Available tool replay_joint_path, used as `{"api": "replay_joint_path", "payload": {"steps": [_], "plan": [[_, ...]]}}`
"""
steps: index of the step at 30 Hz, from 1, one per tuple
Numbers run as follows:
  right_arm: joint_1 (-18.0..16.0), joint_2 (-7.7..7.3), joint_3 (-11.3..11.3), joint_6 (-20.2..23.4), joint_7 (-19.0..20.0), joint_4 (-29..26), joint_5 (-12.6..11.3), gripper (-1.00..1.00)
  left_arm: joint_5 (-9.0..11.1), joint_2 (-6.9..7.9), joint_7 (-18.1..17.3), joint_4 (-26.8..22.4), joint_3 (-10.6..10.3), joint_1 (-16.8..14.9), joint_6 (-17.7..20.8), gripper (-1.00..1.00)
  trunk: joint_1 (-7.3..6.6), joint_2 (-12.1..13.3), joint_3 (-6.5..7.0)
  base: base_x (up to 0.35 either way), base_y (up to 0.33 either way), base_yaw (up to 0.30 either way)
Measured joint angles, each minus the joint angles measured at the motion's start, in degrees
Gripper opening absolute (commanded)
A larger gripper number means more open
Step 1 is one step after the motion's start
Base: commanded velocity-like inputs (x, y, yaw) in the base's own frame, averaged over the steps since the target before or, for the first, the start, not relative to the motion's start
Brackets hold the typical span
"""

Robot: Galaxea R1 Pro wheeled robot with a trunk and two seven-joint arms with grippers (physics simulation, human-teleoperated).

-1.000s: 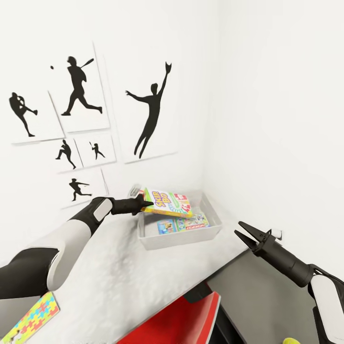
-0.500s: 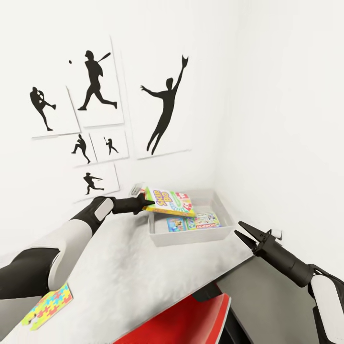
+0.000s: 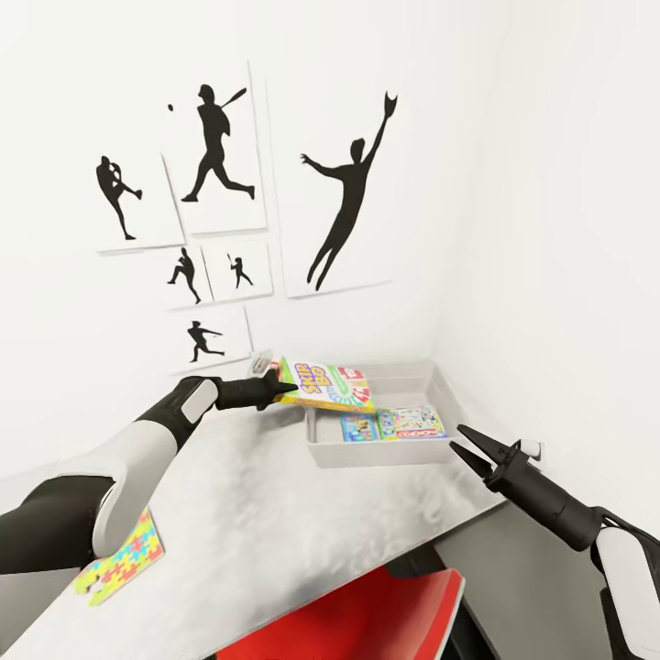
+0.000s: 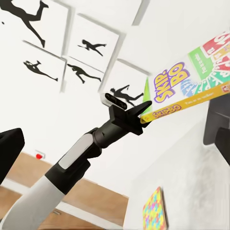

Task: Put all the toys in the child's room - the three board games (two on the bed and one on the table), the two jigsaw puzzles on the table, and the tennis ball on the table - inside the toy box on the table in the child's room.

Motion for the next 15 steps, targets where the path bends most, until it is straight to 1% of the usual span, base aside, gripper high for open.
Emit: {"api": "replay_joint_path", "payload": {"steps": [5,9,11,12,13,14,15], "plan": [[0.01,0.00,-0.01,0.00,0.00,-0.01,0.01,1.00,0.03,0.00,-0.10,0.00,0.00,0.00,-0.02,-1.00,0.00,-0.01,-0.17,0.000,0.000,0.046],[0.01,0.00,-0.01,0.00,0.00,-0.01,0.01,1.00,0.07,0.08,-0.20,-0.02,0.06,-0.02,0.03,-1.00,0.00,-0.01,-0.19,0.000,0.000,-0.048],[0.01,0.00,-0.01,0.00,0.00,-0.01,0.02,1.00,0.29,0.13,-0.84,-0.62,0.17,-0.02,0.20,-1.00,0.00,-0.01,-0.20,0.000,0.000,-0.017],[0.01,0.00,-0.01,0.00,0.00,-0.01,0.01,1.00,0.69,0.08,-2.69,-2.17,0.16,-0.01,0.68,-1.00,0.00,0.00,-0.19,0.000,0.000,-0.009],[0.01,0.00,-0.01,0.00,0.00,-0.01,-0.01,1.00,1.41,0.06,-3.52,-2.93,0.42,-0.04,1.19,-1.00,-0.01,-0.02,-0.19,0.000,0.000,-0.006],[0.01,0.00,-0.01,0.00,0.00,-0.01,0.02,1.00,0.73,0.01,-5.44,-4.51,0.08,-0.04,2.05,-1.00,0.00,-0.01,-0.20,0.000,0.000,-0.004],[0.01,0.00,-0.01,0.00,0.00,-0.01,0.02,1.00,1.11,-0.04,-7.58,-6.60,0.12,-0.03,4.05,-1.00,0.00,-0.01,-0.19,0.000,0.000,-0.002]]}}
